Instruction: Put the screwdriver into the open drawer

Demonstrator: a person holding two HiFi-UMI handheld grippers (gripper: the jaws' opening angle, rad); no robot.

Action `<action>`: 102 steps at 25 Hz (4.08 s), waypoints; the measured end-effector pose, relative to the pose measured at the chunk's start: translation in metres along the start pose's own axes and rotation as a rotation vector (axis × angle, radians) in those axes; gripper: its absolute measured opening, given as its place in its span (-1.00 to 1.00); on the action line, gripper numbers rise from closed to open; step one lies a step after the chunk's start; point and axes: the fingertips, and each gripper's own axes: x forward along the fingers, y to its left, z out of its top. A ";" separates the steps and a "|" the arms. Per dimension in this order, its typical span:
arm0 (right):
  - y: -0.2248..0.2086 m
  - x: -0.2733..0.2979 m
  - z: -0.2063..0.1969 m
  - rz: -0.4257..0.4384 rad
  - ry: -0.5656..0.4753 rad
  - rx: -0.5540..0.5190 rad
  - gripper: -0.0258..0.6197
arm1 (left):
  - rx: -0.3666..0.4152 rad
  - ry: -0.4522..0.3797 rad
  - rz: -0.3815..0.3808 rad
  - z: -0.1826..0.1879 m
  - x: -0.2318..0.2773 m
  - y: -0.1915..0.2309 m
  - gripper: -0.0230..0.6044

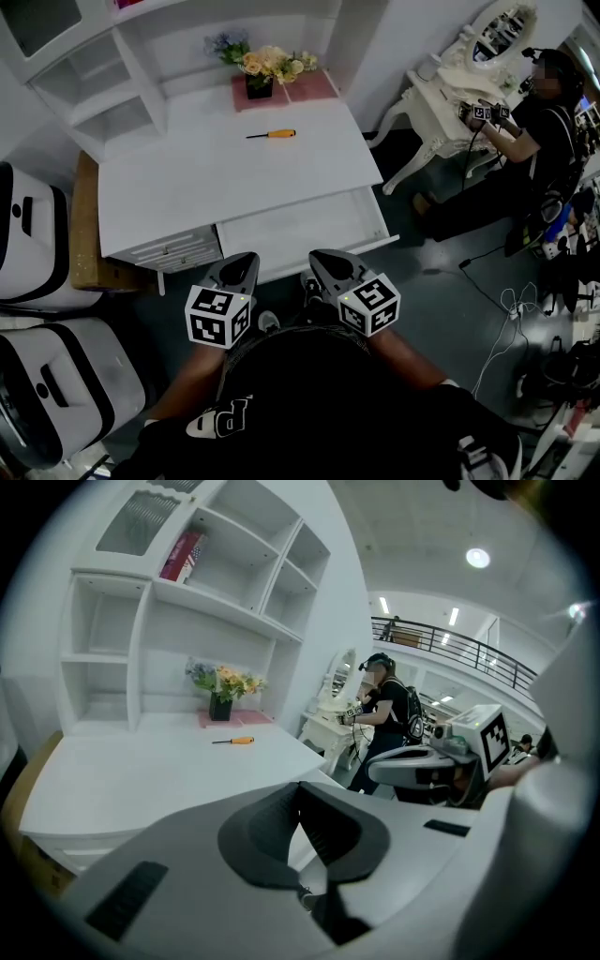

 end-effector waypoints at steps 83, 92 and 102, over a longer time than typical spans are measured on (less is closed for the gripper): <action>-0.259 0.324 0.045 0.214 0.402 -0.898 -0.72 | -0.371 0.096 0.527 -0.012 0.085 0.068 -0.89; -0.268 0.371 0.028 0.212 0.470 -1.053 -0.67 | -0.390 0.101 0.553 -0.019 0.074 0.069 -0.89; -0.277 0.399 0.013 0.236 0.561 -1.096 -0.62 | -0.399 0.121 0.566 -0.025 0.065 0.069 -0.89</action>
